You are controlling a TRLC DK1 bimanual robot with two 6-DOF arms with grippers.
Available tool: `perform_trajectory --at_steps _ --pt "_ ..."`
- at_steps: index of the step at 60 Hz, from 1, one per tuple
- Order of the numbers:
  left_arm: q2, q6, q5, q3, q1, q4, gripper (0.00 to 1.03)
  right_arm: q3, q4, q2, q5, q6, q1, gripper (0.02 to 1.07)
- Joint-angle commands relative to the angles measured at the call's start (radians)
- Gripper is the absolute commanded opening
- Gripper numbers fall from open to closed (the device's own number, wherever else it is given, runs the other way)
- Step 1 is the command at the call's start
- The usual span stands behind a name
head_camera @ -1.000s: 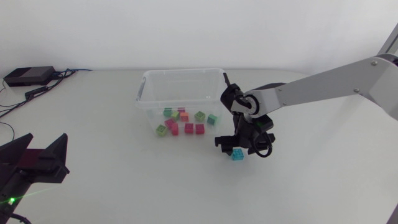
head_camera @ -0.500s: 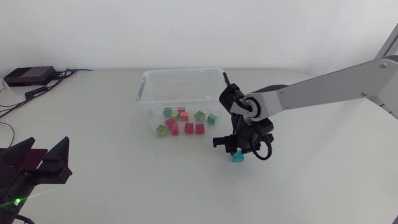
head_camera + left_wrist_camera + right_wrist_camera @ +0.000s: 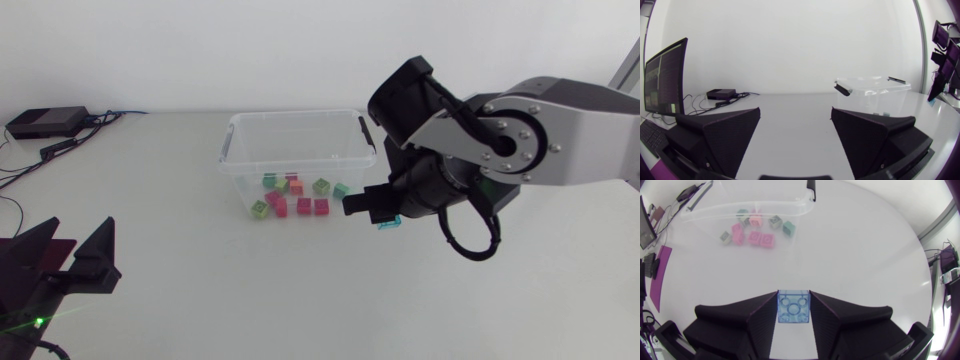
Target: Pick up the duplo bricks and place them in the container
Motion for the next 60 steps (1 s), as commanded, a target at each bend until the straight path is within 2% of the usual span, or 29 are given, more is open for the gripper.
perform_trajectory --at_steps 1,7,15,22,27,37,46,60 --pt "-0.010 0.016 -0.007 -0.027 -0.014 0.029 0.99 0.035 -0.003 -0.031 0.040 0.027 0.039 0.31" --pt "-0.012 0.017 -0.007 -0.038 -0.024 0.054 0.99 0.042 0.060 -0.073 0.089 0.011 0.068 0.31" --pt "-0.012 0.025 -0.007 -0.049 -0.033 0.072 0.99 0.070 0.146 -0.093 0.108 -0.037 0.074 0.31" --pt "-0.012 0.020 -0.007 -0.049 -0.067 0.072 0.99 0.076 0.271 -0.073 0.126 -0.118 0.068 0.31" --pt "-0.012 0.020 -0.007 -0.049 -0.090 0.072 0.99 0.096 0.373 -0.018 0.143 -0.181 0.054 0.31" --pt "-0.012 0.023 -0.007 -0.047 -0.090 0.054 0.99 0.118 0.554 0.102 0.142 -0.262 0.033 0.31" --pt "-0.012 0.025 -0.008 -0.046 -0.048 0.049 0.99 0.165 0.664 0.222 0.135 -0.310 0.013 0.31" --pt "-0.012 0.025 -0.008 -0.046 -0.048 0.049 0.99 0.257 0.748 0.404 0.117 -0.358 -0.011 0.31"
